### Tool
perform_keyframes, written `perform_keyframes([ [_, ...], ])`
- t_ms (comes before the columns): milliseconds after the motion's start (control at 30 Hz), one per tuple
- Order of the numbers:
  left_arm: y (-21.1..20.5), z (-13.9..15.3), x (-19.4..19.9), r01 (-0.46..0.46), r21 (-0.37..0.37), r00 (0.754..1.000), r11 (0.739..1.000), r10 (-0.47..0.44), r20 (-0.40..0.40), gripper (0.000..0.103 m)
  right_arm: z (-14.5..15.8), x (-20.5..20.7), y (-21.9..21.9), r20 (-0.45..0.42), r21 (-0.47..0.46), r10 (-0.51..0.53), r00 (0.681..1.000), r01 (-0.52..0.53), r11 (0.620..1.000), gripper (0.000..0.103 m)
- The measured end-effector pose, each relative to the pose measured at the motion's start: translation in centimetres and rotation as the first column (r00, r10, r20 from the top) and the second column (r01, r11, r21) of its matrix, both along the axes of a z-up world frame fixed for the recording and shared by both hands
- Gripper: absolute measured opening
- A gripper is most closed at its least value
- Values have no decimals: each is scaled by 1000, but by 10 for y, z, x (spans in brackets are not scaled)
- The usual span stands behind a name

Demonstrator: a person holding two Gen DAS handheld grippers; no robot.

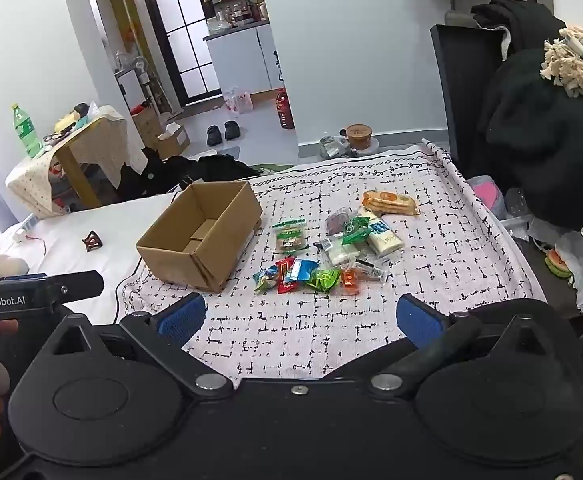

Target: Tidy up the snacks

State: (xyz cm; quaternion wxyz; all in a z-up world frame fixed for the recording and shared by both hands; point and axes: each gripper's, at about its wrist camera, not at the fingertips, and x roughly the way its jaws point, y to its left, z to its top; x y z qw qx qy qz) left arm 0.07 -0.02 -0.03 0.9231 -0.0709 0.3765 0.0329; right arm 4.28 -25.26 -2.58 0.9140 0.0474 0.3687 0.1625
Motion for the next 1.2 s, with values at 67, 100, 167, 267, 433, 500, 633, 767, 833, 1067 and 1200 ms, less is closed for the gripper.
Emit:
perform_keyframes([
  [67,0,0,1,-2,-5,1000,1000,2,0,103,0,0,0,-1,-1,-1,1000,1,1000,103],
  [100,0,0,2,-1,-8,1000,1000,1,0,103,1,-1,1,-1,-1,0,1000,0,1000,103],
  [167,9,1,-2,-2,-9,1000,1000,2,8,103,2,-1,1,-1,-1,-2,1000,2,1000,103],
  [267,14,1,-1,2,-12,1000,1000,-1,12,103,0,-6,6,9,-6,8,1000,-8,1000,103],
  [433,7,4,-7,5,1,1000,1000,-5,22,103,0,-1,3,9,-5,11,1000,-11,1000,103],
  [500,7,5,-7,3,1,1000,1000,-3,23,103,3,-3,2,11,-5,15,1000,-15,1000,103],
  [633,6,6,-7,2,1,1000,1000,-2,24,103,6,-4,2,12,-6,18,1000,-18,1000,103],
  [767,4,7,-8,2,2,1000,1000,-2,25,103,6,-4,2,13,-7,17,1000,-17,1000,103],
  [833,4,8,-8,1,1,1000,1000,-1,25,103,6,-4,2,13,-7,17,1000,-16,1000,103],
  [1067,4,7,-8,2,0,1000,1000,-2,27,103,6,-4,3,13,-10,18,1000,-18,1000,103],
  [1200,4,7,-8,2,0,1000,1000,-2,27,103,6,-4,3,12,-13,17,1000,-17,1000,103],
])
